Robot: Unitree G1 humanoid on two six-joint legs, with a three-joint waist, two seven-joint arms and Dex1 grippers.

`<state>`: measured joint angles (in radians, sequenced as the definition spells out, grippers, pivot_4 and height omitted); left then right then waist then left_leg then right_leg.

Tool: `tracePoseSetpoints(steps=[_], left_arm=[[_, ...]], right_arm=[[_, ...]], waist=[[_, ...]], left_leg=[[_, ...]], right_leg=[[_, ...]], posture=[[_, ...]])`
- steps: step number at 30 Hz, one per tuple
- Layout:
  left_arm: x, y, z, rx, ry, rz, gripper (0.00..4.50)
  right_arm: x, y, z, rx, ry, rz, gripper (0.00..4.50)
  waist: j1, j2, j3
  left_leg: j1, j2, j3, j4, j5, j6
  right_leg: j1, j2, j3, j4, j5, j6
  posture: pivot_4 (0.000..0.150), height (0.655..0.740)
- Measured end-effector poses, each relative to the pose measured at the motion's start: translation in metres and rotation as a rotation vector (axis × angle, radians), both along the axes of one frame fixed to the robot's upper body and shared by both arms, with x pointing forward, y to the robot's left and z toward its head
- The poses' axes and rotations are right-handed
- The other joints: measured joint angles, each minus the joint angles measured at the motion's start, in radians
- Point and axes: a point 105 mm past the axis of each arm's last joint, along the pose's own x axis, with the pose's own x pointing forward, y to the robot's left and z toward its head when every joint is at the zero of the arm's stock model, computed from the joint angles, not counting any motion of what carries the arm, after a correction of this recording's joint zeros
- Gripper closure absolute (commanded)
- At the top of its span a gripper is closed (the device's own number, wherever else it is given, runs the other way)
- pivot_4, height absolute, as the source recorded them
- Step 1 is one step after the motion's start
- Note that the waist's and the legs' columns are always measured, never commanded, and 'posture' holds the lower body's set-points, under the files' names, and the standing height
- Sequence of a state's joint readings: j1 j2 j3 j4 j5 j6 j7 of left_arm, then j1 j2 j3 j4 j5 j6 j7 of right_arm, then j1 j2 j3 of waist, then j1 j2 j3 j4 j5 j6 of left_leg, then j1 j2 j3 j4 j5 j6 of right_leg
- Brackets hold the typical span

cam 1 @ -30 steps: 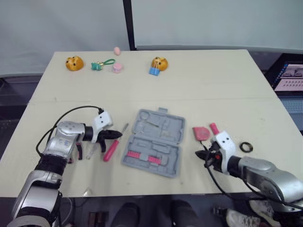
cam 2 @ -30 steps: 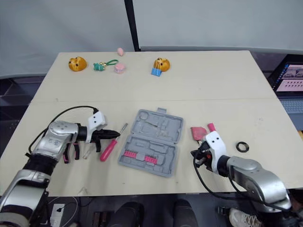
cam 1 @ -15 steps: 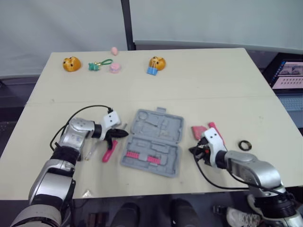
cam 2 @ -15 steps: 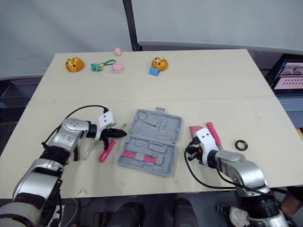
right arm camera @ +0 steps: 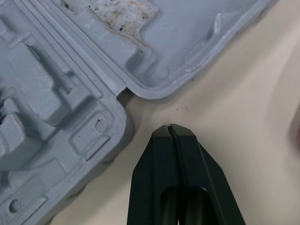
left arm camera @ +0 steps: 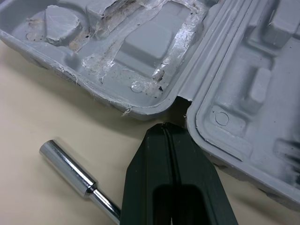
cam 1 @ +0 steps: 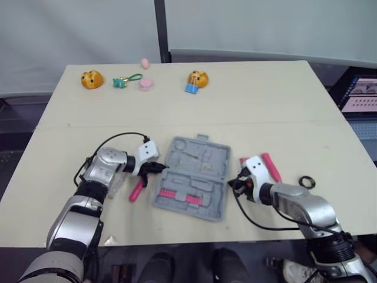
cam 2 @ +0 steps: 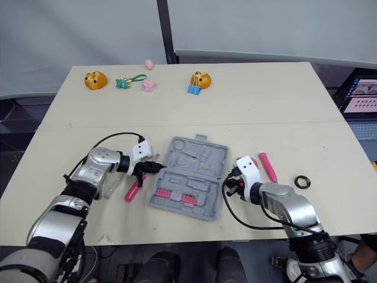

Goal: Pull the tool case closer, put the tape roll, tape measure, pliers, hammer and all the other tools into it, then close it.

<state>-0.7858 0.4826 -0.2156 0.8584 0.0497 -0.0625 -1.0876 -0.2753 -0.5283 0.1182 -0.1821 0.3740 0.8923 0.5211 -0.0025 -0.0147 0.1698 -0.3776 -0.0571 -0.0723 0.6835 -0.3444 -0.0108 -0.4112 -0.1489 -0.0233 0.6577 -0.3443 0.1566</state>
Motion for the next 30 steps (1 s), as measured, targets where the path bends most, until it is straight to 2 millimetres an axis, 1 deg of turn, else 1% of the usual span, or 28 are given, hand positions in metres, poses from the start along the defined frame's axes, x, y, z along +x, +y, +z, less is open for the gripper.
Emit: tracePoseSetpoints(steps=[7, 13, 17, 19, 24, 30], left_arm=[[0.0, -0.003, -0.001, -0.006, 0.009, 0.001, 4.5], [0.0, -0.004, 0.0, -0.004, 0.018, 0.006, 4.5], [-0.004, -0.005, -0.001, -0.002, 0.026, -0.003, 4.5], [-0.01, -0.006, -0.002, 0.001, 0.042, -0.017, 4.5], [-0.033, -0.005, -0.006, 0.017, 0.11, -0.051, 4.5], [-0.052, 0.0, -0.009, 0.037, 0.163, -0.05, 4.5]], right_arm=[[0.004, 0.012, 0.0, 0.01, -0.007, 0.034, 4.47], [0.005, 0.013, -0.001, 0.007, -0.017, 0.044, 4.47], [0.004, 0.012, -0.001, 0.005, -0.018, 0.048, 4.47], [0.003, 0.012, -0.001, 0.004, -0.018, 0.05, 4.47], [-0.004, 0.01, -0.003, -0.002, -0.011, 0.068, 4.47], [-0.013, 0.013, -0.004, -0.001, 0.009, 0.094, 4.47]], waist=[[0.0, 0.0, 0.0], [-0.001, 0.0, 0.0], [-0.001, 0.0, 0.0], [-0.001, 0.0, 0.0], [-0.002, 0.0, 0.0], [-0.001, 0.0, 0.0]], left_leg=[[0.0, 0.0, 0.0, 0.0, 0.0, 0.0], [0.0, 0.0, 0.0, 0.001, 0.0, 0.0], [0.0, 0.0, 0.0, 0.001, 0.0, 0.0], [0.0, 0.0, -0.001, 0.001, 0.0, 0.0], [0.0, 0.0, -0.001, 0.0, 0.0, 0.0], [0.001, 0.0, -0.001, 0.0, 0.0, 0.0]], right_leg=[[0.0, 0.0, 0.0, 0.0, 0.0, 0.0], [0.0, 0.0, 0.0, 0.0, 0.0, 0.0], [0.0, 0.0, 0.0, 0.0, 0.0, 0.0], [0.0, 0.0, 0.0, 0.001, 0.0, 0.0], [0.001, 0.0, 0.0, 0.0, 0.0, 0.0], [0.001, 0.0, 0.0, 0.0, 0.0, 0.0]], posture=[[0.15, 0.7121], [0.15, 0.7121], [0.15, 0.7121], [0.15, 0.7121], [0.15, 0.7121], [0.15, 0.7121]])
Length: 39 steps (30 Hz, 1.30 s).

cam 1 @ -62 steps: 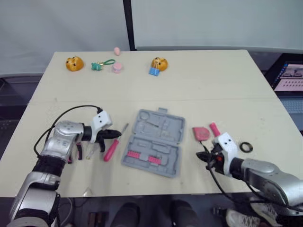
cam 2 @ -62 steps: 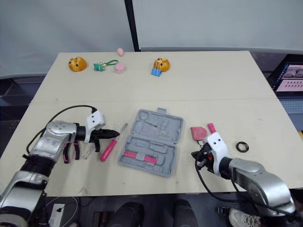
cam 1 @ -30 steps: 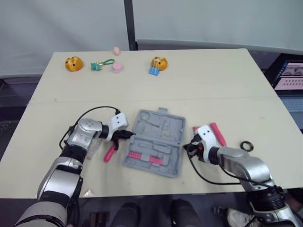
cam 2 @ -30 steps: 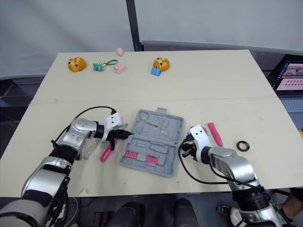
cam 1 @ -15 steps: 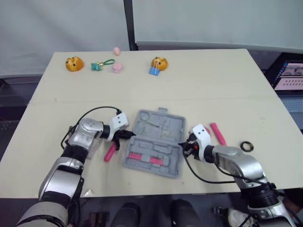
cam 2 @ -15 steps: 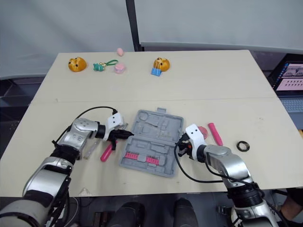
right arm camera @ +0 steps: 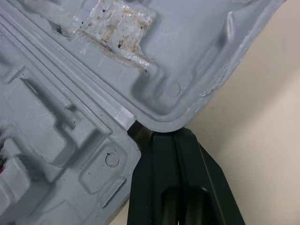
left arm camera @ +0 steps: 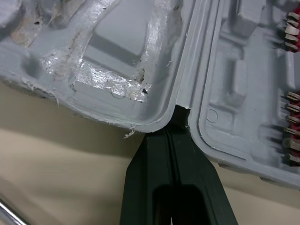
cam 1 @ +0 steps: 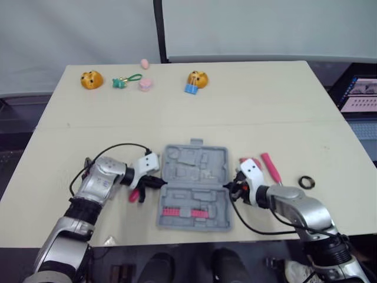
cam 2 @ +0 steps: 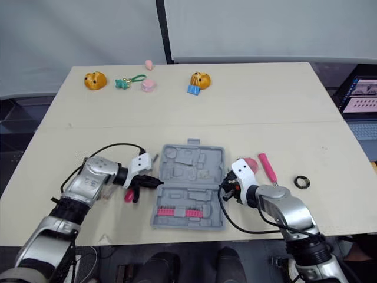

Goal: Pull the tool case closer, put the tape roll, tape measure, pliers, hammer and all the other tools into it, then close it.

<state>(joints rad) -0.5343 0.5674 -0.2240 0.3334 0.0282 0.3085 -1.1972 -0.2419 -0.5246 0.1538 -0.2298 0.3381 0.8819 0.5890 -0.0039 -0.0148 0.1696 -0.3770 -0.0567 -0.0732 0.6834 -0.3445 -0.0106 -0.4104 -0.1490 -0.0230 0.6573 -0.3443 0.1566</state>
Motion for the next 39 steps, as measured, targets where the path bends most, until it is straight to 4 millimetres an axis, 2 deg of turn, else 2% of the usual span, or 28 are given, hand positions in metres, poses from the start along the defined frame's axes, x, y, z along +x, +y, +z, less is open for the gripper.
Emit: tracePoseSetpoints(steps=[10, 22, 39], left_arm=[[-0.023, 0.01, -0.003, 0.012, 0.074, 0.013, 4.5], [-0.033, 0.013, -0.003, 0.003, 0.123, 0.025, 4.5], [-0.059, 0.015, -0.01, 0.008, 0.189, 0.009, 4.5]], right_arm=[[-0.024, 0.006, -0.005, 0.014, 0.073, 0.049, 4.47], [-0.036, 0.008, -0.006, 0.017, 0.096, 0.059, 4.47], [-0.05, 0.009, -0.009, 0.029, 0.129, 0.048, 4.47]], waist=[[0.002, 0.0, 0.0], [0.002, 0.0, 0.0], [0.002, 0.0, 0.0]], left_leg=[[0.0, 0.0, 0.0, 0.0, 0.0, 0.0], [0.0, 0.0, 0.0, 0.0, 0.0, 0.0], [0.0, 0.001, 0.0, 0.0, 0.0, 0.001]], right_leg=[[0.0, 0.0, 0.0, -0.001, 0.0, 0.0], [0.0, 0.0, 0.001, -0.001, 0.0, 0.0], [0.001, 0.0, 0.001, -0.002, 0.0, 0.0]], posture=[[0.15, 0.7121], [0.15, 0.7121], [0.15, 0.7121]])
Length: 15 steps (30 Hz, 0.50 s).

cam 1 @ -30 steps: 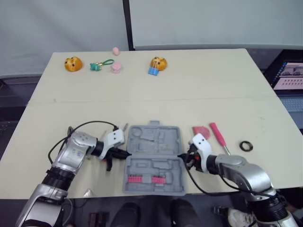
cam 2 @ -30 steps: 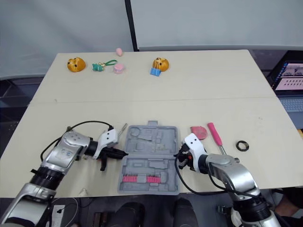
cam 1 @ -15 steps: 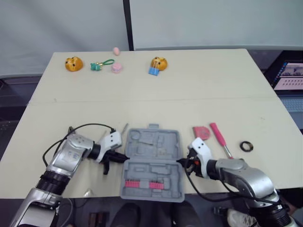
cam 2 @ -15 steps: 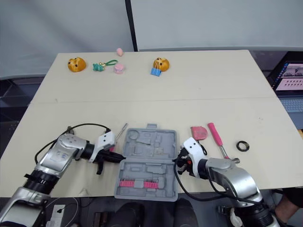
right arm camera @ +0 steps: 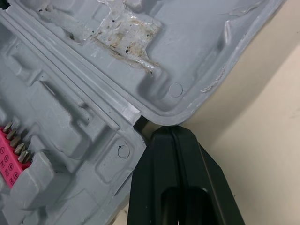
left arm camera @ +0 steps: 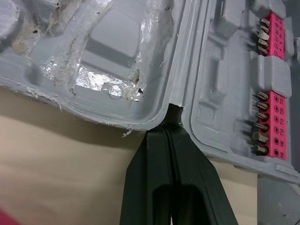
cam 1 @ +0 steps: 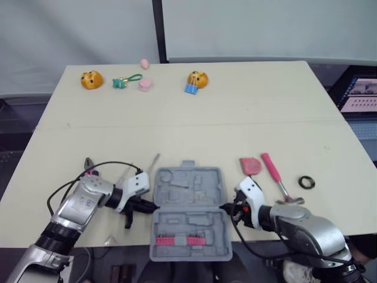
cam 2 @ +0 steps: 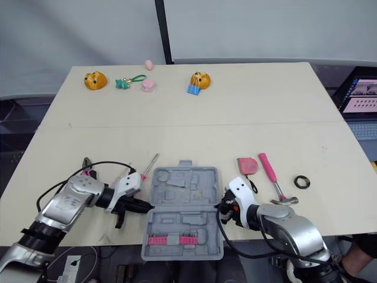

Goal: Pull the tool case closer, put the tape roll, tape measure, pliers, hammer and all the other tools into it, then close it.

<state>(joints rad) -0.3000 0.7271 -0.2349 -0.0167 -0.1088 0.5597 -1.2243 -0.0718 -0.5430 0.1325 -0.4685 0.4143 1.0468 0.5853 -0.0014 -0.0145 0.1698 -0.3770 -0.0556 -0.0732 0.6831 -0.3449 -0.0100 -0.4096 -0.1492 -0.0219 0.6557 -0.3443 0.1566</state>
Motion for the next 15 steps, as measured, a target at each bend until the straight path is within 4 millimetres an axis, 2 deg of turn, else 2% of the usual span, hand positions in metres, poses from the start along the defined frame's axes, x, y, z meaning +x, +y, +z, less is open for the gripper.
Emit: tracePoseSetpoints(steps=[15], left_arm=[[0.003, -0.0003, 0.001, 0.003, -0.042, 0.004, 4.5]], right_arm=[[0.0015, -0.0023, 0.0021, 0.004, -0.005, -0.009, 4.47]], waist=[[0.0, 0.0, 0.0]], left_leg=[[0.0, 0.0, 0.0, 0.0, 0.0, 0.0]], right_leg=[[0.0, 0.0, 0.0, 0.0, 0.0, 0.0]], posture=[[0.15, 0.7121]])
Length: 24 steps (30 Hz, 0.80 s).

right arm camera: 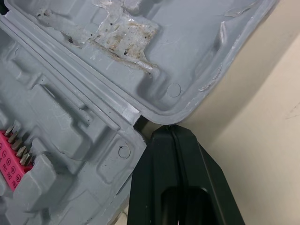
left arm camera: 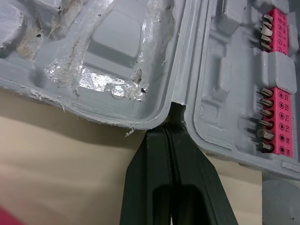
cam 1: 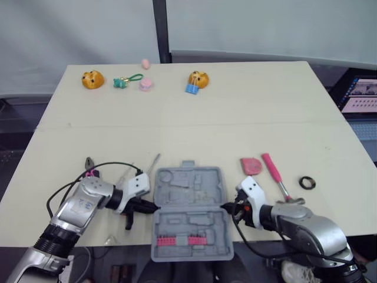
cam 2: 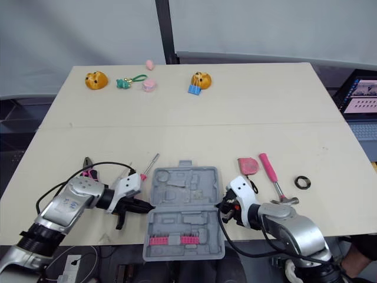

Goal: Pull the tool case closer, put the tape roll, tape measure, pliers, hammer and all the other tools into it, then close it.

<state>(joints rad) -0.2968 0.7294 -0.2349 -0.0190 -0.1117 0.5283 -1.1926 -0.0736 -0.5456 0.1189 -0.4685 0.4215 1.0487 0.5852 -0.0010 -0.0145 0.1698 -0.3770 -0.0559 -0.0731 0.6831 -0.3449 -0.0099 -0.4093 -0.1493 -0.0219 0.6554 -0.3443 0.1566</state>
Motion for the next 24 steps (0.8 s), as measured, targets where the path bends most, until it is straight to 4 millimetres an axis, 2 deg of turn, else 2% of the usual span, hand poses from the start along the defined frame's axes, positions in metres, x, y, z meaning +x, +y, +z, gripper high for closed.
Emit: tracePoseSetpoints(steps=[9, 12, 15, 19, 21, 24], left_arm=[[0.003, 0.005, -0.001, 0.004, 0.012, 0.016, 4.5], [0.003, 0.017, 0.006, 0.009, 0.035, 0.046, 4.5], [0.001, 0.032, 0.025, -0.028, 0.058, 0.088, 4.5], [-0.005, 0.042, 0.061, -0.162, 0.037, 0.112, 4.5], [-0.013, 0.044, 0.079, -0.259, 0.018, 0.126, 4.5], [-0.018, 0.059, 0.093, -0.34, -0.023, 0.222, 4.5]], right_arm=[[0.0, -0.004, 0.001, -0.012, -0.002, -0.006, 4.47], [0.001, -0.014, 0.002, -0.034, -0.005, -0.02, 4.47], [-0.002, -0.025, 0.008, -0.06, -0.018, -0.023, 4.47], [-0.01, -0.039, 0.02, -0.068, -0.028, -0.026, 4.47], [-0.018, -0.042, 0.032, -0.041, -0.041, -0.008, 4.47], [-0.033, -0.048, 0.044, -0.026, -0.052, 0.019, 4.47]], waist=[[0.0, 0.0, 0.0], [0.0, 0.0, 0.0], [0.0, 0.0, 0.0], [0.0, 0.001, 0.001], [0.0, 0.001, 0.001], [-0.001, 0.002, 0.001]], left_leg=[[0.0, 0.0, 0.0, 0.0, 0.0, 0.0], [0.0, 0.0, 0.0, 0.0, 0.0, 0.0], [0.0, 0.002, 0.0, 0.0, 0.0, 0.0], [0.0, 0.004, 0.0, -0.001, -0.001, 0.001], [0.001, 0.005, 0.0, -0.001, -0.001, 0.002], [0.001, 0.006, 0.0, -0.001, -0.002, 0.003]], right_leg=[[0.0, 0.0, 0.0, 0.0, 0.0, 0.0], [0.0, 0.0, 0.0, 0.0, 0.0, 0.0], [0.0, 0.0, 0.0, 0.0, 0.0, 0.0], [0.001, 0.0, 0.0, -0.002, 0.0, 0.0], [0.002, 0.0, 0.0, -0.002, 0.0, 0.0], [0.003, 0.001, 0.0, -0.003, 0.0, 0.0]], posture=[[0.15, 0.7121], [0.15, 0.7121], [0.15, 0.7121], [0.15, 0.7121], [0.15, 0.7121], [0.15, 0.7121]])
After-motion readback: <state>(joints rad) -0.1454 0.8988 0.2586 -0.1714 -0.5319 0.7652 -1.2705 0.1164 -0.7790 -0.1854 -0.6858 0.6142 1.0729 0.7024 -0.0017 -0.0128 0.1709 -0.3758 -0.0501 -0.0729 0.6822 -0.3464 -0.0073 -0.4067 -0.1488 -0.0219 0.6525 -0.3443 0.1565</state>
